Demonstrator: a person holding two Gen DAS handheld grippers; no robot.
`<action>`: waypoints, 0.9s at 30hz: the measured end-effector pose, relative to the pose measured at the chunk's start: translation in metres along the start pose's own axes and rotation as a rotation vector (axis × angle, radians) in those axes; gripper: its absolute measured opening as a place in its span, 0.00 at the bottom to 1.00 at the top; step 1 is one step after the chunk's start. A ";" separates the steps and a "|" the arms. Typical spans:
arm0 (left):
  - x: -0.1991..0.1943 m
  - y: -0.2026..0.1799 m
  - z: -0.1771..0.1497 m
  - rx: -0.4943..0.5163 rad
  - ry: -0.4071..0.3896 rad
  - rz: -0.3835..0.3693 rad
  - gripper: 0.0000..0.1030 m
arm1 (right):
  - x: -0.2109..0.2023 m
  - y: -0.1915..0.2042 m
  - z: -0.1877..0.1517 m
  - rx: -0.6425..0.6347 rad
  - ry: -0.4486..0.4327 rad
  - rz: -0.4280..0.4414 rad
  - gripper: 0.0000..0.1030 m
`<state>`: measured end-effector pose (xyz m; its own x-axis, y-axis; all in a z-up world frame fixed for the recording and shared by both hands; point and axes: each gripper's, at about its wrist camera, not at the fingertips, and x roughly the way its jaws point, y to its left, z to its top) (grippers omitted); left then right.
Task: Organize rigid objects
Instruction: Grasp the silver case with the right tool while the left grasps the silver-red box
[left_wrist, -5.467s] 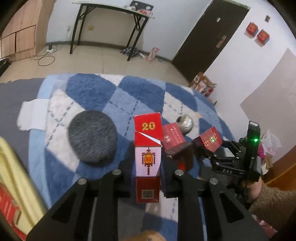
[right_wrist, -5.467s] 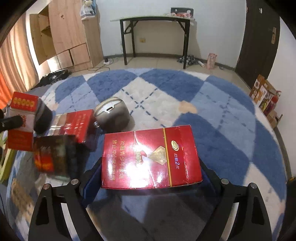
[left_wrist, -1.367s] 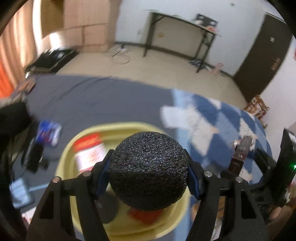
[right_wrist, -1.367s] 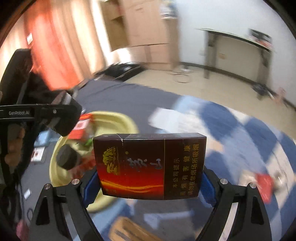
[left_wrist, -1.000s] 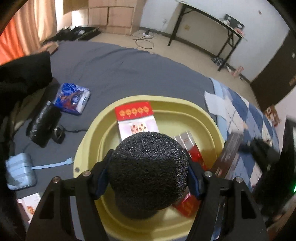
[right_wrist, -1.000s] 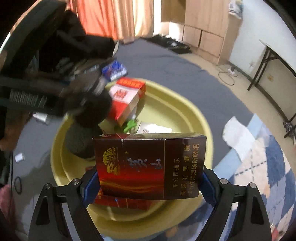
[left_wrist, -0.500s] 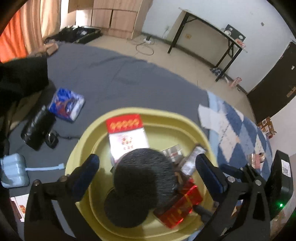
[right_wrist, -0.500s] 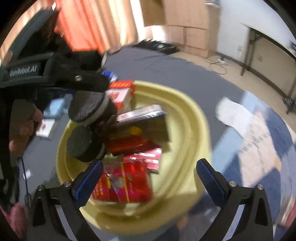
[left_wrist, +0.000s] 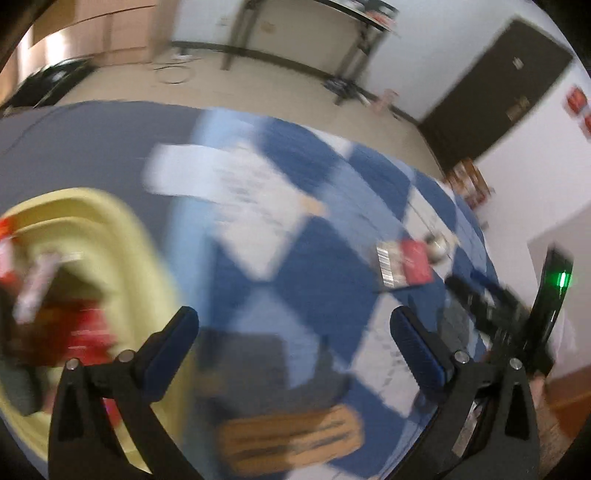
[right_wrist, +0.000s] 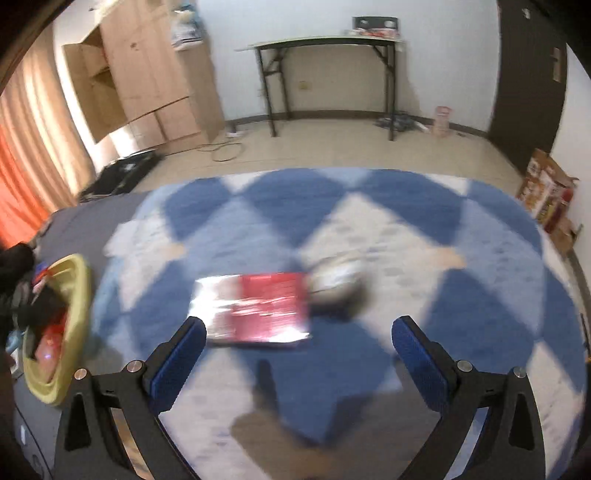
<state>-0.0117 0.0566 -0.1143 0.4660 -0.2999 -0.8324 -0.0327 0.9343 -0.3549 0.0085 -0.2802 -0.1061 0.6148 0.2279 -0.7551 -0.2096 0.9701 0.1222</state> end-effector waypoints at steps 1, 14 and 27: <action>0.013 -0.019 -0.001 0.036 0.007 -0.001 1.00 | 0.000 -0.008 0.004 -0.016 0.001 0.005 0.99; 0.135 -0.132 0.023 0.083 0.043 0.115 1.00 | 0.019 -0.105 0.030 -0.230 0.041 0.077 0.99; 0.086 -0.065 0.016 0.045 -0.020 0.078 0.90 | 0.057 -0.045 0.015 -0.324 0.042 0.199 0.99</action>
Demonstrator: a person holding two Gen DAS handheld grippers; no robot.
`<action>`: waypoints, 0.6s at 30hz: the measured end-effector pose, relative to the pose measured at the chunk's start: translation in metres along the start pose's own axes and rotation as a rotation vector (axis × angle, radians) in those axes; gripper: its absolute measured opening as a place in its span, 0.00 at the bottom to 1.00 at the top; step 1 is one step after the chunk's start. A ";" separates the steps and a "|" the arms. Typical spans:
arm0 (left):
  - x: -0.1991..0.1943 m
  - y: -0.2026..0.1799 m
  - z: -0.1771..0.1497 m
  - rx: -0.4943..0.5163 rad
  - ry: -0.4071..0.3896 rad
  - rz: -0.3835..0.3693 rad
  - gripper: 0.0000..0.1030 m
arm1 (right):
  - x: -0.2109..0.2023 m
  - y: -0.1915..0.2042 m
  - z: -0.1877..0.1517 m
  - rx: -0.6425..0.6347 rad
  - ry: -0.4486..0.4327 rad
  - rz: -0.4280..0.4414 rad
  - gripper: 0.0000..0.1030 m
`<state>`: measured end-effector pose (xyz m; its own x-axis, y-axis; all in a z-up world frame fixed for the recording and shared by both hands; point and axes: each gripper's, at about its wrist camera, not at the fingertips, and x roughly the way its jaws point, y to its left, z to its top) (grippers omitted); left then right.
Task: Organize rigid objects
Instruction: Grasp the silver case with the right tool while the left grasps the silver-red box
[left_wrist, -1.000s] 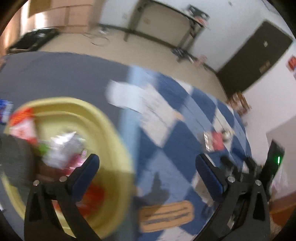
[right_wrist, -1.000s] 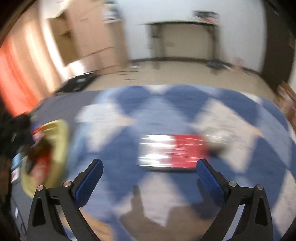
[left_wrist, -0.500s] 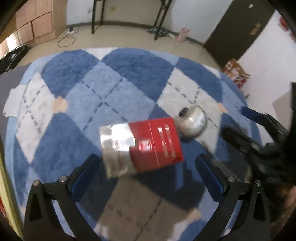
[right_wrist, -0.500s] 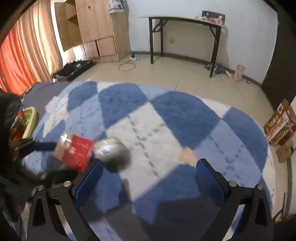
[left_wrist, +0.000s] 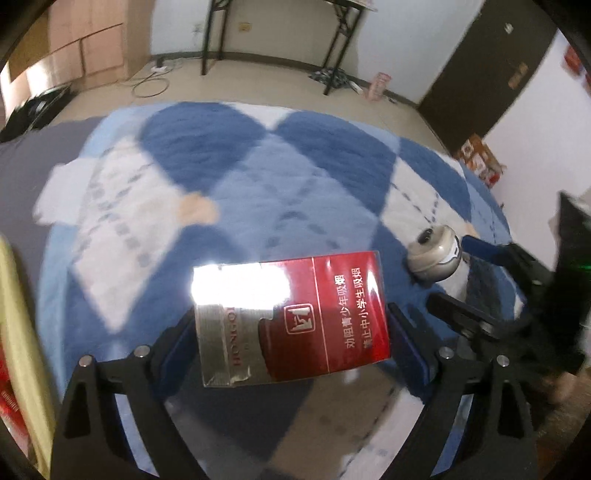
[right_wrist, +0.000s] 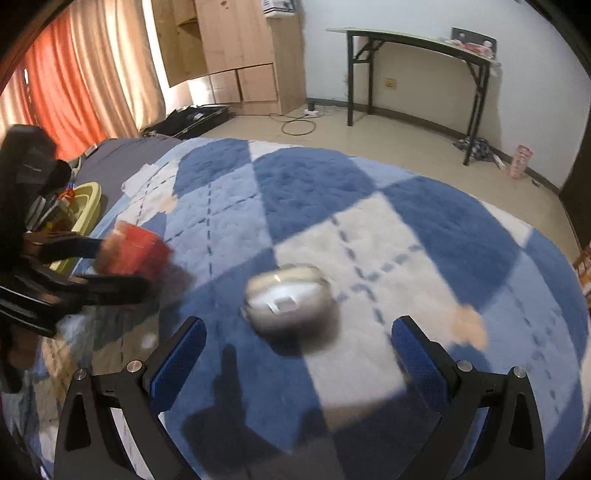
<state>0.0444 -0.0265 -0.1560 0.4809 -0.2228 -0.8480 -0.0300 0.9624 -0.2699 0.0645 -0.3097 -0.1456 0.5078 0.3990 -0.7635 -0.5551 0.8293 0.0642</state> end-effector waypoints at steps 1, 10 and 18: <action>-0.006 0.007 -0.001 -0.008 -0.002 -0.001 0.90 | 0.007 0.002 0.002 -0.009 0.001 -0.012 0.99; -0.089 0.079 -0.002 -0.106 -0.125 0.014 0.90 | 0.007 0.049 0.026 -0.077 -0.077 0.017 0.52; -0.156 0.208 0.015 -0.206 -0.172 0.138 0.90 | -0.004 0.221 0.079 -0.197 -0.171 0.334 0.52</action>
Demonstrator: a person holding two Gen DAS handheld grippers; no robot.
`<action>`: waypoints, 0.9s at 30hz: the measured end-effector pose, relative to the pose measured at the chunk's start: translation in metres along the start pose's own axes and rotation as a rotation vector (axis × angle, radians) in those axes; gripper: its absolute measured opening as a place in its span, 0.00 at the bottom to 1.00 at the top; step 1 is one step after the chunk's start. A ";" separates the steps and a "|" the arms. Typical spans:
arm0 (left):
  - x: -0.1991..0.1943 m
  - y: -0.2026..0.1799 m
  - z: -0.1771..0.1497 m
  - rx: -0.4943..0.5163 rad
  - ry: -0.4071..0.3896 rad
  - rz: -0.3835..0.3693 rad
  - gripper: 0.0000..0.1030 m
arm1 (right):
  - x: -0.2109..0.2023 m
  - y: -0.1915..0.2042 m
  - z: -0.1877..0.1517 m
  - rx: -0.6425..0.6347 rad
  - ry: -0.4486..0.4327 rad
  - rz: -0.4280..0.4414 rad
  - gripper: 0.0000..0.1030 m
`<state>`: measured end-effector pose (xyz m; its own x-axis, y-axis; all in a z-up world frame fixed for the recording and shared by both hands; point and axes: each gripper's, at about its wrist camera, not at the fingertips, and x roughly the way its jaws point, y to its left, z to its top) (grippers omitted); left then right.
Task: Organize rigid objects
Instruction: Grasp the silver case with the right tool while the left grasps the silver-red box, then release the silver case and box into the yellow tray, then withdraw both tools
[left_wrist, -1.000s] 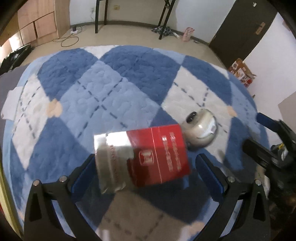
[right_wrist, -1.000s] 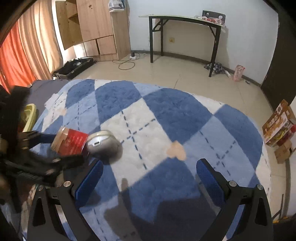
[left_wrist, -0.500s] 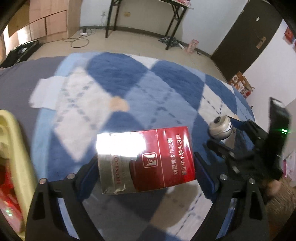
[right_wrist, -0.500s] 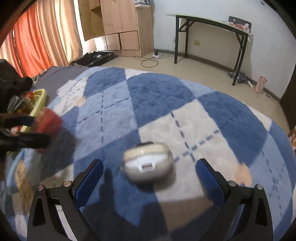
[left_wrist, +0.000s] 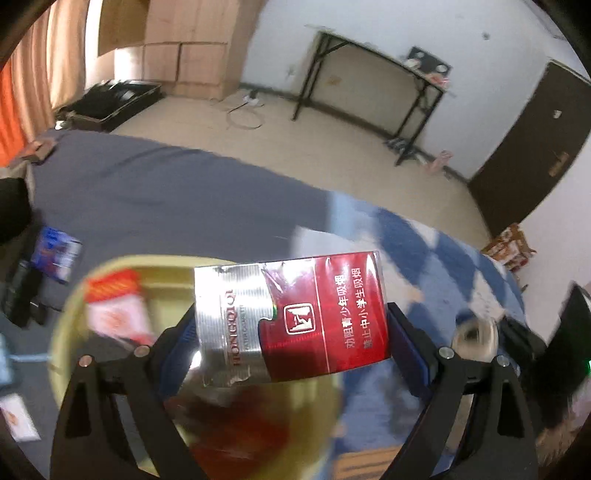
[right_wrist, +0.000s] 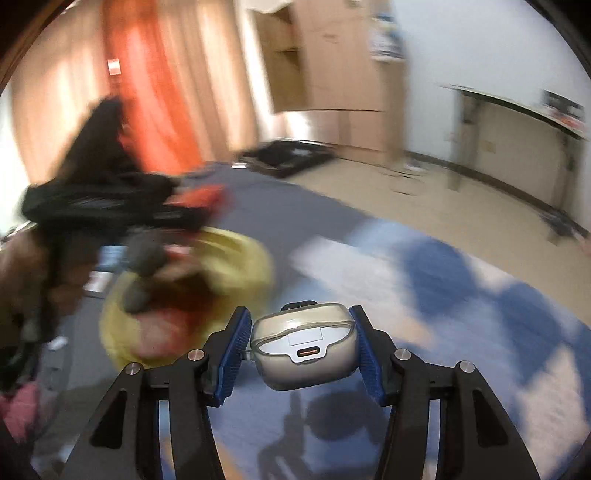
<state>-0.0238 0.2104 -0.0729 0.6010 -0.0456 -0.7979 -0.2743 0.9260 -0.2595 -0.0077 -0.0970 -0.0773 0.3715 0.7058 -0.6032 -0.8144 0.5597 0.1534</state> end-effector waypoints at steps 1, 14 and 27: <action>-0.002 0.010 0.005 -0.001 -0.004 0.010 0.90 | 0.012 0.019 0.006 -0.013 0.004 0.039 0.52; 0.045 0.055 0.004 0.099 0.195 0.026 0.90 | 0.117 0.135 -0.018 -0.187 0.191 0.117 0.52; 0.034 0.063 0.009 0.030 0.121 0.038 1.00 | 0.130 0.152 -0.021 -0.191 0.146 0.116 0.78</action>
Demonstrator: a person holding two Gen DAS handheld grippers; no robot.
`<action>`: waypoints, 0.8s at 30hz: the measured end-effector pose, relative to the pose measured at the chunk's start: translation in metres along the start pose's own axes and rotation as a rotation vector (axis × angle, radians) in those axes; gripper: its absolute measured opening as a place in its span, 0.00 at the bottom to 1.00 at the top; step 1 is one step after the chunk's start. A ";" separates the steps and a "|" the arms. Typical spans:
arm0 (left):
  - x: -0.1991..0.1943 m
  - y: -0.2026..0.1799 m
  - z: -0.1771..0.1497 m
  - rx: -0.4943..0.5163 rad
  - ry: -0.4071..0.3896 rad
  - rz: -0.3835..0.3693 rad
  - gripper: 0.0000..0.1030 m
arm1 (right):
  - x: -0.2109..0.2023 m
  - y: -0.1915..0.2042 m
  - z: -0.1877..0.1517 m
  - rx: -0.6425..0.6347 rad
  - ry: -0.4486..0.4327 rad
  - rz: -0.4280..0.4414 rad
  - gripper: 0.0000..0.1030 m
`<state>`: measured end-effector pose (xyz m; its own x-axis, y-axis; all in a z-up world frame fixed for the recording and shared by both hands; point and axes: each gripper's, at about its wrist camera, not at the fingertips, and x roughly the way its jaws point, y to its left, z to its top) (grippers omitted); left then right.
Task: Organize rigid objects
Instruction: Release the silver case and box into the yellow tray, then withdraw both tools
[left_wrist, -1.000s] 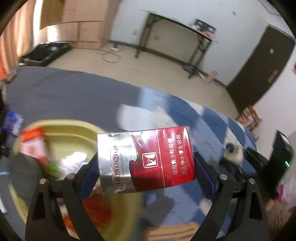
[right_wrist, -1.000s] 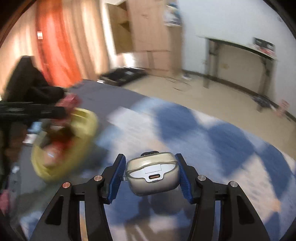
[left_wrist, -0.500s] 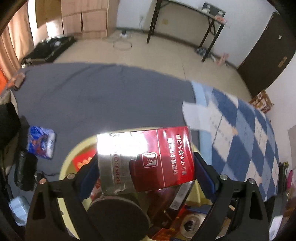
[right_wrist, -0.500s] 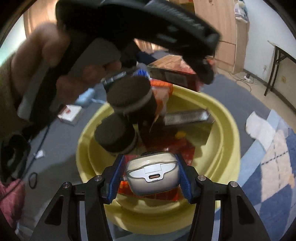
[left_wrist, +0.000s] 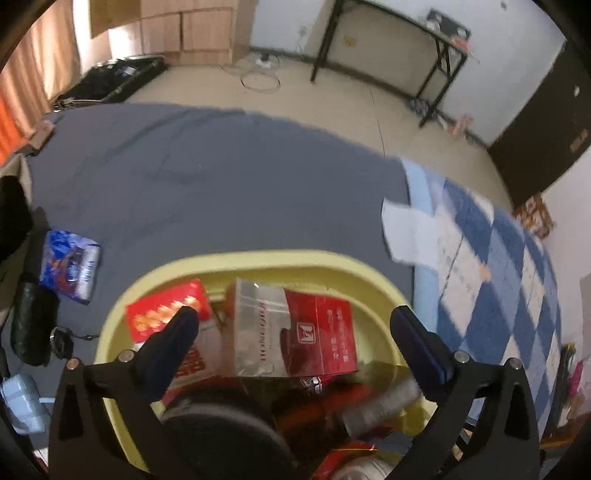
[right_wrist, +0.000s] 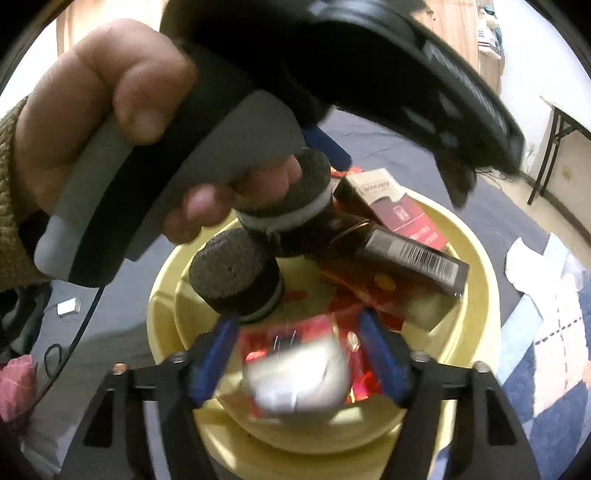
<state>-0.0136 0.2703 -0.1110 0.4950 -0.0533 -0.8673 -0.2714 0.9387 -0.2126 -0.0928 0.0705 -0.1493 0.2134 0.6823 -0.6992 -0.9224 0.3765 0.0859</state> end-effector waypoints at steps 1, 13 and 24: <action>-0.010 0.001 0.000 -0.012 -0.028 -0.001 1.00 | -0.004 0.000 0.000 0.007 -0.017 0.008 0.88; -0.061 -0.020 -0.194 -0.157 -0.153 0.110 1.00 | -0.057 -0.052 -0.053 -0.012 -0.001 -0.111 1.00; 0.001 -0.050 -0.241 -0.130 -0.154 0.274 1.00 | -0.002 -0.056 -0.069 -0.083 0.116 -0.073 1.00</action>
<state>-0.1988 0.1411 -0.2097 0.5052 0.2557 -0.8243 -0.5096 0.8592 -0.0457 -0.0635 0.0053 -0.2018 0.2471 0.5765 -0.7788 -0.9303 0.3660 -0.0242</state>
